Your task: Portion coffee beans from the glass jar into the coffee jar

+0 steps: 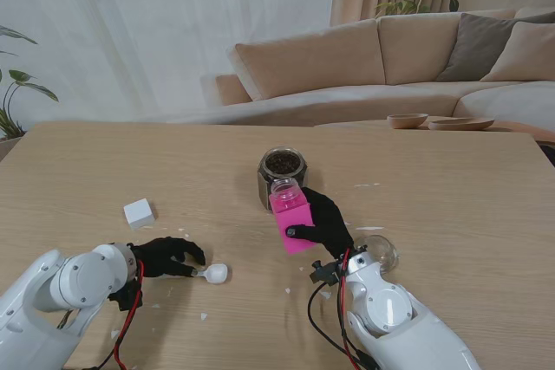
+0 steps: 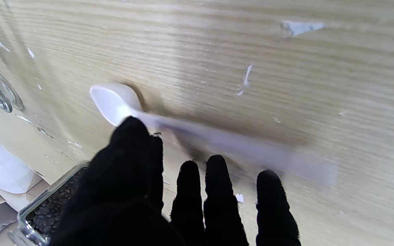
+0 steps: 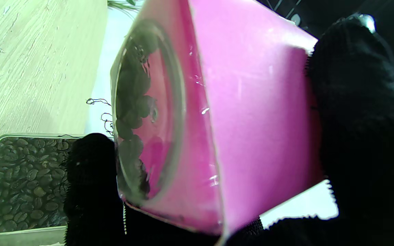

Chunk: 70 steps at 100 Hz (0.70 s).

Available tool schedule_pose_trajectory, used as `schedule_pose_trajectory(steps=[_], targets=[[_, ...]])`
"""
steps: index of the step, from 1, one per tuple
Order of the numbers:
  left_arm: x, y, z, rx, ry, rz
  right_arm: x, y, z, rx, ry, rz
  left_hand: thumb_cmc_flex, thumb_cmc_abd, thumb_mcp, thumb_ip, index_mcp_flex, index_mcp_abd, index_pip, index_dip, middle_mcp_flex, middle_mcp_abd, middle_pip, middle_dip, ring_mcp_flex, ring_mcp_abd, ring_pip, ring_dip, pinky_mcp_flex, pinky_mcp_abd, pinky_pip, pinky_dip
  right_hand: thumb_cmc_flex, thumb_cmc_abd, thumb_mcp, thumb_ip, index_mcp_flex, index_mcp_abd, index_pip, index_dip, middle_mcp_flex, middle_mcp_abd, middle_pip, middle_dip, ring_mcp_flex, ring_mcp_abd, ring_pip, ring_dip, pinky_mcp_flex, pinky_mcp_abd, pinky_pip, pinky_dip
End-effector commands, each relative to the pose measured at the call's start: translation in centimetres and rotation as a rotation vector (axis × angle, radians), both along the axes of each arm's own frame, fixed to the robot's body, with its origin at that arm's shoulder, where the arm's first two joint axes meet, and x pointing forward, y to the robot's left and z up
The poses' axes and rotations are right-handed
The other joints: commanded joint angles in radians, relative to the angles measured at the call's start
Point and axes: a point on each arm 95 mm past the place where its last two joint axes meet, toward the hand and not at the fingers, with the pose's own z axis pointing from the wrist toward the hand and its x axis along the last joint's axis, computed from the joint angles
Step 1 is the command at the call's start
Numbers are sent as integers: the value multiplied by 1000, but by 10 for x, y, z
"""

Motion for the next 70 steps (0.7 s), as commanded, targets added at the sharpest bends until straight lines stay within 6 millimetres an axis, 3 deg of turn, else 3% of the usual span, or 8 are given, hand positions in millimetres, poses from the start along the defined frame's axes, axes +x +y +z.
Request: schedule_pose_trajectory(steps=[1, 9, 14, 38, 51, 70], targets=[[-7, 0, -13, 7, 38, 1, -3, 4, 0, 4, -1, 16, 85, -41, 18, -15, -12, -75, 85, 91, 20, -13, 26, 17, -27, 102, -298, -130, 9, 11, -25, 10, 255, 194, 325, 45, 134, -244, 178, 29, 72, -113, 93, 18, 57, -51, 100, 23, -3, -17, 29, 17], [-7, -1, -14, 11, 31, 5, -3, 4, 0, 3, -1, 16, 134, -51, 30, -14, 26, -103, 146, 136, 38, -13, 36, 21, -17, 106, -289, -126, 15, 10, -22, 13, 254, 194, 325, 45, 133, -244, 178, 29, 72, -113, 94, 18, 57, -50, 100, 23, -3, -17, 29, 17], [-7, -2, -15, 14, 29, 5, -3, 4, 0, 3, -1, 16, 143, -48, 22, -16, 46, -103, 143, 110, 39, -16, 32, 18, -20, 104, -286, -126, 15, 9, -21, 13, 255, 193, 326, 45, 133, -244, 178, 29, 72, -112, 94, 18, 58, -51, 100, 23, -3, -17, 29, 17], [-6, 0, -12, 9, 21, 11, -3, 4, 1, 5, -1, 14, -7, 3, -11, -4, -1, -25, -49, -79, -5, -13, -4, -8, -46, 103, -306, -150, 1, 6, -44, 1, 254, 194, 325, 44, 133, -243, 178, 29, 72, -113, 93, 17, 58, -50, 100, 23, -3, -17, 29, 17], [-5, 3, -4, -3, -34, 25, -3, 3, 1, 5, -1, 14, -42, 10, -15, -4, -19, -32, -131, -166, -10, -16, -17, -17, -46, 105, -320, -161, 0, 9, -63, -6, 254, 195, 324, 44, 132, -242, 178, 29, 72, -113, 94, 18, 57, -50, 99, 22, -3, -17, 29, 17], [2, 12, 12, 18, -168, 61, -3, 3, 1, 5, -2, 14, -67, 13, -29, -5, -36, -28, -179, -208, -11, -17, -31, -28, -39, 108, -336, -173, 6, 15, -98, -23, 254, 195, 324, 44, 131, -242, 178, 29, 72, -113, 94, 18, 57, -51, 100, 23, -3, -17, 29, 17]])
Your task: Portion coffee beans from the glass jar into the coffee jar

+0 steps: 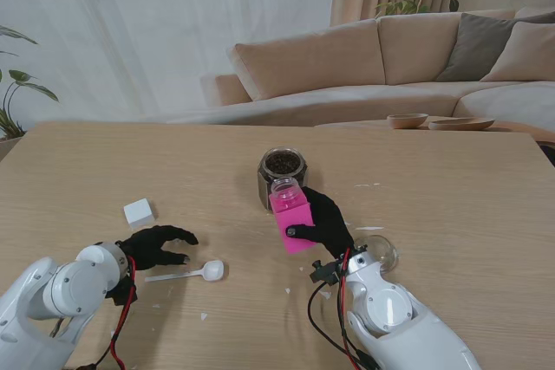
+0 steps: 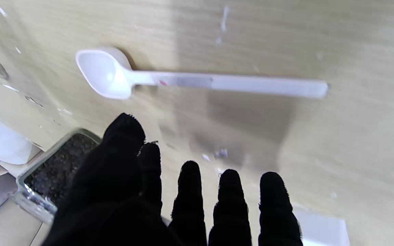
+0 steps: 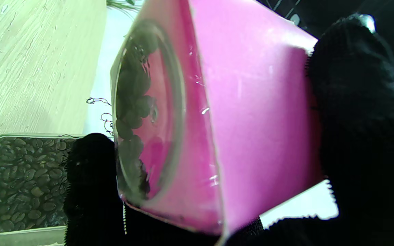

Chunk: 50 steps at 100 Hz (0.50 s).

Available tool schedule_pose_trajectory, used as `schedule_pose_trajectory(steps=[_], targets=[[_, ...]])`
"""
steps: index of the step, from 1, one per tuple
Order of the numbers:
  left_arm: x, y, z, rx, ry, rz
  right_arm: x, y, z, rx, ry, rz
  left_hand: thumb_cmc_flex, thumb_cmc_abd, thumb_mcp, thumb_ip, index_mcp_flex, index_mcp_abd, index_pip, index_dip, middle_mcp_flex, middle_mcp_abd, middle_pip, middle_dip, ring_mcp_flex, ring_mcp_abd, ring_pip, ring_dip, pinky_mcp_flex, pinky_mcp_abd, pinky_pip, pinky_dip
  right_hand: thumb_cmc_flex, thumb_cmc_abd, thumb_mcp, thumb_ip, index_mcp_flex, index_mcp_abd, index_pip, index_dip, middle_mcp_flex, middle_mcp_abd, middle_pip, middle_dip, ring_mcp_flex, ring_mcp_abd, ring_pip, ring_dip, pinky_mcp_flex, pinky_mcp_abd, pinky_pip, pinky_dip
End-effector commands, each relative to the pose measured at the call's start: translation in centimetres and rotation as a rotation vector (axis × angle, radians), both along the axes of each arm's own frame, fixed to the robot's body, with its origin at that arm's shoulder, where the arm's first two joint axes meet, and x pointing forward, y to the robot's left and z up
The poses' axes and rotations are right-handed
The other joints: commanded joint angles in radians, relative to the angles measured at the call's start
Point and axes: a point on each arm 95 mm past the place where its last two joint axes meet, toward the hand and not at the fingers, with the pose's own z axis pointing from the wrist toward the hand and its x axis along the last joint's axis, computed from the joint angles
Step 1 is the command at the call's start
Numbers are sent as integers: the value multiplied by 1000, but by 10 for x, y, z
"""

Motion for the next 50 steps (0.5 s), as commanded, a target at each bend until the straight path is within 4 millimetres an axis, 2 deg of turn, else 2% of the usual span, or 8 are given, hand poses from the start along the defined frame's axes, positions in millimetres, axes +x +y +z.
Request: schedule_pose_trajectory(steps=[1, 13, 29, 50], targets=[[1, -1, 6, 5, -22, -1, -3, 3, 0, 4, 1, 15, -11, 32, -20, -5, -28, 1, -28, -18, -21, -17, -20, -17, -9, 7, -22, -18, -5, 2, -24, -16, 254, 195, 323, 44, 131, -242, 178, 29, 72, -113, 94, 18, 57, -51, 100, 23, -3, -17, 29, 17], [10, 6, 14, 44, -107, 38, -3, 4, 0, 4, 1, 14, -14, 33, -27, -4, -29, 11, -39, -30, -18, -16, -29, -27, -4, 9, -38, -35, 8, 6, -74, -39, 255, 195, 323, 44, 132, -244, 178, 29, 72, -113, 94, 18, 58, -51, 100, 23, -3, -17, 29, 17], [28, 19, 19, 186, -221, 92, -3, 3, 0, 5, 1, 13, -24, 32, -36, -4, -53, 15, -56, -40, -33, -21, -50, -44, -16, 7, -67, -75, 13, 8, -155, -79, 254, 195, 323, 44, 132, -243, 178, 29, 72, -112, 94, 18, 57, -50, 100, 23, -4, -17, 29, 17], [51, 39, 14, 329, -222, 174, -4, 2, 1, 6, 2, 9, -41, 10, -45, -1, -143, 22, -108, -59, -92, -35, -104, -86, -51, 10, -113, -155, 17, 10, -254, -131, 255, 194, 322, 44, 133, -243, 178, 29, 72, -112, 93, 18, 57, -50, 101, 23, -3, -18, 30, 17]])
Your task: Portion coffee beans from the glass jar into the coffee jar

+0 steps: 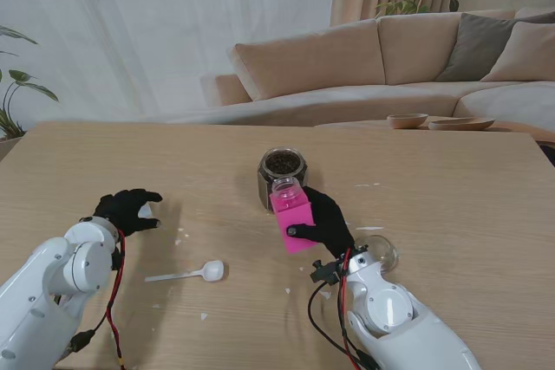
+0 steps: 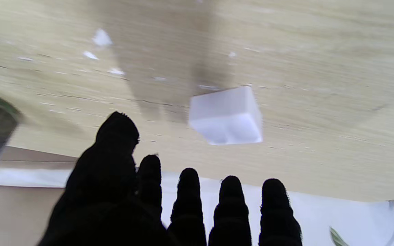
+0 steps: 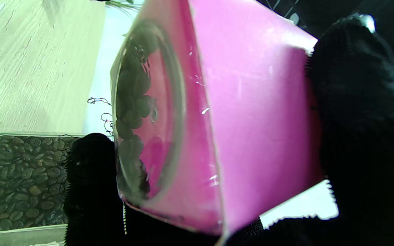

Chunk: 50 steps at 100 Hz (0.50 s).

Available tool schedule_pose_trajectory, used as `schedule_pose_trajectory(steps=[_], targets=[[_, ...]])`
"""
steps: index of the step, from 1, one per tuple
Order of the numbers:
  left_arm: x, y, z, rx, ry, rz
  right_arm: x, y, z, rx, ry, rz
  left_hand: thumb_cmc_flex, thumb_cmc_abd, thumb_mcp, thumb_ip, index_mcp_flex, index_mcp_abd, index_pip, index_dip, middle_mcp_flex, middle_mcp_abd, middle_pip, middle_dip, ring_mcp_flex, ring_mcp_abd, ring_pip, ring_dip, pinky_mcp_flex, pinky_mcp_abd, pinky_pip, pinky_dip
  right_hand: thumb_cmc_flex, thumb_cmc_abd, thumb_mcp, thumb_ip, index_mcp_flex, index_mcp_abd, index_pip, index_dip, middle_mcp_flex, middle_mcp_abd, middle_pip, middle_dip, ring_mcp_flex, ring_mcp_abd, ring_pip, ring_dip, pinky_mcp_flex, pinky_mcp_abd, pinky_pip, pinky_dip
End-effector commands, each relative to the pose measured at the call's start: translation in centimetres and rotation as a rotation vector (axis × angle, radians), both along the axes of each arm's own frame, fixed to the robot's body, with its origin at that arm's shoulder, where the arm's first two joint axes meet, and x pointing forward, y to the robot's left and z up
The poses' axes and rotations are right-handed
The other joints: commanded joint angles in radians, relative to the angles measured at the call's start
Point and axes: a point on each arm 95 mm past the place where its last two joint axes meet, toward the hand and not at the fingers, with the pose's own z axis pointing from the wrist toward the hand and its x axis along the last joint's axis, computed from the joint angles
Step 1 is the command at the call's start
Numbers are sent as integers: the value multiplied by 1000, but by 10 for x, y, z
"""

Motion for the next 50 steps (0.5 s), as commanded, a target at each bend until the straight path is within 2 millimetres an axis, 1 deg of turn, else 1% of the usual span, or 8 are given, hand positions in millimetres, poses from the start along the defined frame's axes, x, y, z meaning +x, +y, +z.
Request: schedule_pose_trajectory(steps=[1, 12, 14, 16, 18, 22, 28, 50], targets=[[4, 5, 0, 14, 21, 12, -3, 3, 0, 3, 3, 13, -19, 7, -10, -1, -58, 1, -35, -13, -55, -21, -34, -24, -37, 5, -29, -42, -1, 8, -41, -27, 255, 195, 323, 44, 133, -243, 178, 29, 72, -112, 93, 18, 58, -50, 101, 23, -3, -18, 30, 17], [9, 14, -7, 45, 66, 44, -3, 3, 0, 4, 4, 13, -45, -18, -15, -2, -172, 18, -96, -33, -91, -20, -100, -70, -55, 21, -42, -84, 1, 8, -73, -50, 255, 195, 323, 44, 133, -243, 178, 29, 71, -112, 93, 18, 58, -49, 101, 23, -4, -17, 30, 17], [10, 15, -8, 48, 74, 48, -3, 3, 0, 4, 4, 13, -50, -22, -13, -2, -188, 19, -114, -38, -96, -22, -119, -81, -57, 21, -42, -93, 2, 6, -77, -54, 255, 195, 323, 44, 133, -243, 178, 29, 70, -113, 93, 18, 58, -49, 101, 23, -4, -17, 30, 18], [11, 16, -10, 51, 82, 52, -3, 3, 0, 4, 4, 14, -55, -26, -9, -2, -196, 12, -166, -61, -104, -25, -145, -94, -62, 20, -43, -105, 2, 3, -82, -59, 255, 195, 323, 44, 133, -244, 178, 29, 70, -112, 93, 18, 57, -49, 101, 23, -4, -17, 30, 18], [12, 17, -11, 53, 88, 56, -3, 3, 0, 4, 4, 14, -61, -28, -6, -2, -195, 5, -216, -78, -112, -32, -162, -100, -66, 20, -42, -113, 1, 1, -87, -64, 255, 195, 322, 44, 133, -244, 178, 29, 71, -112, 94, 18, 57, -49, 101, 23, -4, -17, 30, 18], [14, 19, -14, 59, 97, 64, -3, 3, 0, 3, 4, 15, -64, -35, -1, -2, -194, -2, -259, -103, -127, -46, -189, -104, -73, 12, -45, -122, 0, -7, -92, -70, 255, 195, 323, 44, 133, -243, 178, 29, 71, -112, 94, 18, 57, -49, 101, 23, -3, -17, 30, 18], [17, 21, -19, 69, 106, 72, -3, 3, 0, 3, 5, 15, -77, -43, 15, -4, -187, -8, -278, -208, -135, -57, -220, -95, -84, -1, -42, -135, -1, -16, -99, -82, 255, 195, 323, 44, 133, -243, 178, 29, 71, -112, 94, 18, 57, -50, 102, 23, -3, -17, 30, 18], [26, 23, -28, 79, 91, 103, -3, 3, 0, 1, 7, 16, -76, -45, 30, -5, -190, 33, -272, -226, -134, -76, -208, -76, -84, -19, -31, -126, 0, -17, -89, -77, 256, 195, 323, 44, 132, -243, 178, 29, 70, -112, 94, 18, 56, -50, 102, 23, -3, -17, 31, 18]])
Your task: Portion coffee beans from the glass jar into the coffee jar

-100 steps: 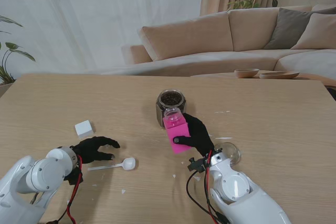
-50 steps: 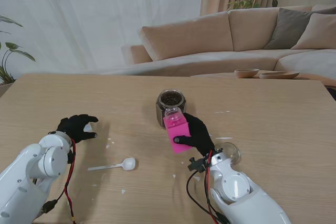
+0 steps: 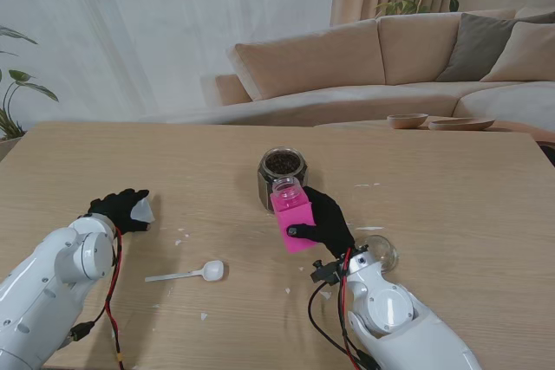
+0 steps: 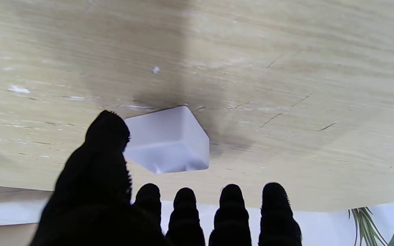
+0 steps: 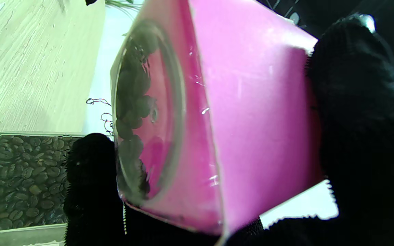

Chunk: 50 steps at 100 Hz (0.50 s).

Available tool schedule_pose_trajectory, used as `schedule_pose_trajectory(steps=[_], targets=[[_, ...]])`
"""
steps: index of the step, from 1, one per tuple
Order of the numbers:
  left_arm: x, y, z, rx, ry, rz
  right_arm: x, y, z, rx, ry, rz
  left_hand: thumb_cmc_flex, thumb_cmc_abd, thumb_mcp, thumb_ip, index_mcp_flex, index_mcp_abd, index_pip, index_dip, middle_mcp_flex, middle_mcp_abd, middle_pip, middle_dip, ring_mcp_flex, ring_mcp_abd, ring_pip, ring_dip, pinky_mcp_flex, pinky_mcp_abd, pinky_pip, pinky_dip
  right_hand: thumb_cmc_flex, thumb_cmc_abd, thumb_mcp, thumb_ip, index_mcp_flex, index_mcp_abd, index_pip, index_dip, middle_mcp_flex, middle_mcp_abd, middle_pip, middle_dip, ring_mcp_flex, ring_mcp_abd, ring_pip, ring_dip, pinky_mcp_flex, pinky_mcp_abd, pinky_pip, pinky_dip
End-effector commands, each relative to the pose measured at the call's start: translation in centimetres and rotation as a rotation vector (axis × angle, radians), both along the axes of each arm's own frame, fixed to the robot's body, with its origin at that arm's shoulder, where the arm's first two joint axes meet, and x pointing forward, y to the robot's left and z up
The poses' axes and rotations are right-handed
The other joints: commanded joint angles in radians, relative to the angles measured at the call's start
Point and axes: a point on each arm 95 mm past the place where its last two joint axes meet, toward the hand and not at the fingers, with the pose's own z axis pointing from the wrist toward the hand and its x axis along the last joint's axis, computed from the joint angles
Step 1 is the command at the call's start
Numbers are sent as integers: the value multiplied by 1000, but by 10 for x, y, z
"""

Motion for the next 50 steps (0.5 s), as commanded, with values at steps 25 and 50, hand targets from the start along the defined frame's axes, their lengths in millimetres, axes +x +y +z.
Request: schedule_pose_trajectory(steps=[25, 50], targets=[[7, -3, -7, -17, 21, 29, -3, 4, 0, -1, 6, 17, -31, -54, 106, -17, -51, 79, 43, 183, 19, -18, 88, 79, 7, -24, 14, 18, 11, -3, 21, 18, 256, 195, 323, 44, 133, -244, 178, 30, 70, -112, 94, 18, 57, -50, 103, 23, -1, -16, 30, 18], [9, -3, -15, -19, 50, 47, -3, 4, 0, -1, 6, 15, 5, -65, 175, -19, -39, 102, 120, 272, 55, -13, 202, 96, 56, -31, 42, 44, 34, 3, 49, 33, 256, 195, 323, 44, 133, -243, 178, 30, 71, -113, 94, 18, 58, -49, 103, 23, -1, -17, 31, 18]])
